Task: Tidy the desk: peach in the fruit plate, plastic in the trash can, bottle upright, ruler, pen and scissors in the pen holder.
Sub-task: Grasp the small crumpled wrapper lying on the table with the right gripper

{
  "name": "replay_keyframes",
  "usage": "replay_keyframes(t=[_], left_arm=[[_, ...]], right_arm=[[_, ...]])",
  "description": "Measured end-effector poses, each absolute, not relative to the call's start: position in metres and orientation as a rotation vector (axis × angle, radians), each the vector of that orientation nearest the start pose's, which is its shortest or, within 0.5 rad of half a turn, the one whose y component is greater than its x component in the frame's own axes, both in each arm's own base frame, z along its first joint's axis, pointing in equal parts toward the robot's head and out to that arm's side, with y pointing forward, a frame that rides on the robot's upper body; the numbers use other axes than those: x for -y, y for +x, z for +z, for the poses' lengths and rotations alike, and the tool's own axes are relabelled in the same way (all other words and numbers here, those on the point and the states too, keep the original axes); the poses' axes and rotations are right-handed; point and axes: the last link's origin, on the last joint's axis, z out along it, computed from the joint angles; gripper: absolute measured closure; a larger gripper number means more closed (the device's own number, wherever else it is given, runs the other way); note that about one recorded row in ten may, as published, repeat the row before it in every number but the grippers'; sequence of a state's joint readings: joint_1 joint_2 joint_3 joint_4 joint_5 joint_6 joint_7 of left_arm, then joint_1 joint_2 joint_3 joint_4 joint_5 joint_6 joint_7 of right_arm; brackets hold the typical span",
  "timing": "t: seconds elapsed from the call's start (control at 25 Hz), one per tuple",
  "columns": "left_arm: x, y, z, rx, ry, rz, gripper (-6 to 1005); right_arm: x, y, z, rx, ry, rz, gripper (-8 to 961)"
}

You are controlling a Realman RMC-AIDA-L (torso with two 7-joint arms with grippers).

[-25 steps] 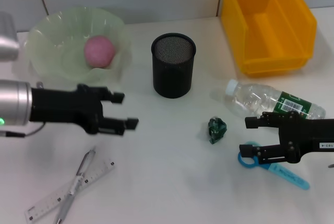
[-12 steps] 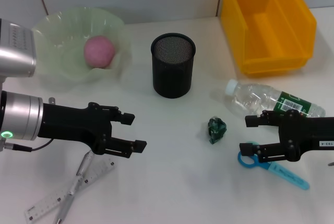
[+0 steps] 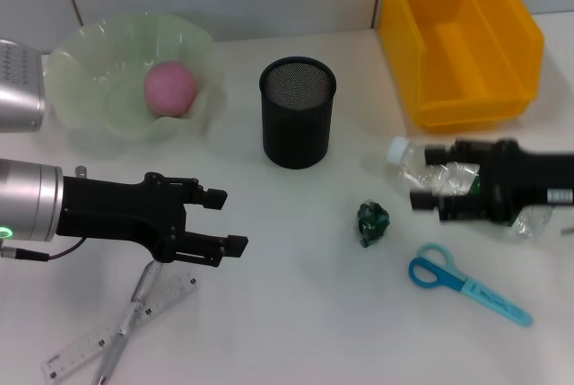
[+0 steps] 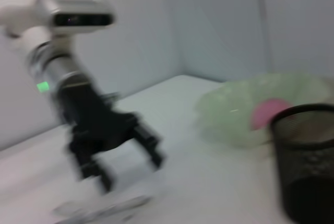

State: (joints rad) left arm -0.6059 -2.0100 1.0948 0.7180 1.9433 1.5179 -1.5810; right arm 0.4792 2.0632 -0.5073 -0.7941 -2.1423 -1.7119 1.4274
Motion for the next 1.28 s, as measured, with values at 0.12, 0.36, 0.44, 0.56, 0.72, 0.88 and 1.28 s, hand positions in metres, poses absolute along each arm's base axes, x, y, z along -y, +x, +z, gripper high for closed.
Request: replay_keyframes(t=[0.12,0.36,0.44,0.56,0.72,0.88,1.28], left_arm=[[-0.343,-0.226,-0.017,0.552,-3.017,-0.398,191],[-0.342,-0.226,-0.018,0.542,-3.016,-0.402,190],[-0.342,-0.226,-0.018,0.542,-3.015,-0.402,190],[-0.342,-0.226,-0.018,0.54,-3.014,-0.403,190],[-0.342,-0.226,-0.018,0.54,-3.013,-0.405,191],[-0.342,-0.226,-0.017,0.542,-3.009,-0.409,191],[-0.344,-0.225,-0.012,0.545,-2.994,-0.435,190]], right_arm=[[-0.333,0.271,0.054,-0.772,-2.68,0.577,116],[-0.356,0.246,0.067,-0.875,-2.74,0.445,115],[-0.363,0.239,0.067,-0.91,-2.762,0.372,115],[-0.374,0.231,0.065,-0.955,-2.781,0.208,115],[-0.383,0.224,0.056,-0.974,-2.791,-0.001,116],[-0.391,0.215,0.043,-0.965,-2.797,-0.162,116],[-0.396,0.198,0.004,-0.894,-2.873,-0.323,115]])
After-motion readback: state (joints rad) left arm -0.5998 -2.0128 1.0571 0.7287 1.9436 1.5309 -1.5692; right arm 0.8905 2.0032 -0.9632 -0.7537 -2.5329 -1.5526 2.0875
